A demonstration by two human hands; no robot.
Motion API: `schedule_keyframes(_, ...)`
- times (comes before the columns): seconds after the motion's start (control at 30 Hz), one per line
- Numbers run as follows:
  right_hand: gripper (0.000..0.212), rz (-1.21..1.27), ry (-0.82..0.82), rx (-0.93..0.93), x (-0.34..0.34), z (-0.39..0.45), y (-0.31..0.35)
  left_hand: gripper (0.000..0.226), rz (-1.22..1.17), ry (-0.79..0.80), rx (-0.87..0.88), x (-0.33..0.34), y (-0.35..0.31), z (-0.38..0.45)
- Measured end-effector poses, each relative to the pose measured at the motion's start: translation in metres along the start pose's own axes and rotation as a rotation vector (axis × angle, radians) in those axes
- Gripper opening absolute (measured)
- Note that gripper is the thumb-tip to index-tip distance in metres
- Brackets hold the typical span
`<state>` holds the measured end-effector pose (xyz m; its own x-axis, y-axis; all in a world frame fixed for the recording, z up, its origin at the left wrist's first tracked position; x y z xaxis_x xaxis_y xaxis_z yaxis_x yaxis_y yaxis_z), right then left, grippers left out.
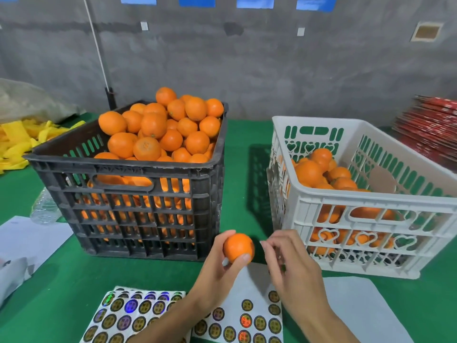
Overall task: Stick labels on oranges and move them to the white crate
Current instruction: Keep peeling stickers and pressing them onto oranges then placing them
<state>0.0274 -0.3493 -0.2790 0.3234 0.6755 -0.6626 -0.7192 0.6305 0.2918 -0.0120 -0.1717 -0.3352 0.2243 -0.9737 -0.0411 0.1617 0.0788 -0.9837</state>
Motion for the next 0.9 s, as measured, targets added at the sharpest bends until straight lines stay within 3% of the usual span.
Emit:
schedule_keyframes(0.1, 0.008, -0.250, -0.122, -0.188, -0.001, 0.021, 0.009, 0.053, -0.122, 0.019, 0.019, 0.001, -0.022, 0.002)
schedule_keyframes(0.27, 0.018, -0.107, -0.208, -0.260, -0.015, 0.033, 0.020, 0.045, -0.366, 0.108, 0.084, -0.003, -0.073, 0.011)
schedule_keyframes(0.37, 0.041, -0.090, -0.155, -0.267, -0.033, 0.039, 0.027, 0.047, -0.460, 0.105, 0.085, -0.001, -0.102, 0.017)
schedule_keyframes(0.53, 0.095, -0.350, -0.081, -0.153, -0.051, 0.061, 0.051, 0.054, -0.218, -0.024, 0.095, 0.018, -0.151, 0.031)
schedule_keyframes(0.6, 0.095, -0.375, -0.160, -0.095, -0.062, 0.074, 0.052, 0.068, -0.101, -0.013, 0.140, 0.023, -0.173, 0.038)
schedule_keyframes(0.7, 0.076, -0.351, -0.251, -0.043, -0.083, 0.096, 0.047, 0.076, -0.056, 0.049, 0.144, 0.027, -0.206, 0.051)
schedule_keyframes(0.8, 0.076, -0.356, -0.179, 0.049, -0.099, 0.116, 0.034, 0.049, -0.027, 0.097, 0.163, 0.023, -0.233, 0.071)
schedule_keyframes(0.9, 0.075, -0.521, -0.126, 0.141, -0.104, 0.130, 0.012, 0.012, 0.134, -0.090, 0.273, -0.002, -0.249, 0.099)
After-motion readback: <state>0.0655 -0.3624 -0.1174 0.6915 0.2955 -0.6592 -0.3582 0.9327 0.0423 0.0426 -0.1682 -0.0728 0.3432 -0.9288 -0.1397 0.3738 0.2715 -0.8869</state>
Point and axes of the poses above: each hand's wrist, its own z-axis towards the middle knuckle, its own x-axis out of the palm, y = z × x, the point moved 2 cm from there along z, towards the middle knuckle, and after that the axes turned 8 degrees about -z, right-handed, at the moved point
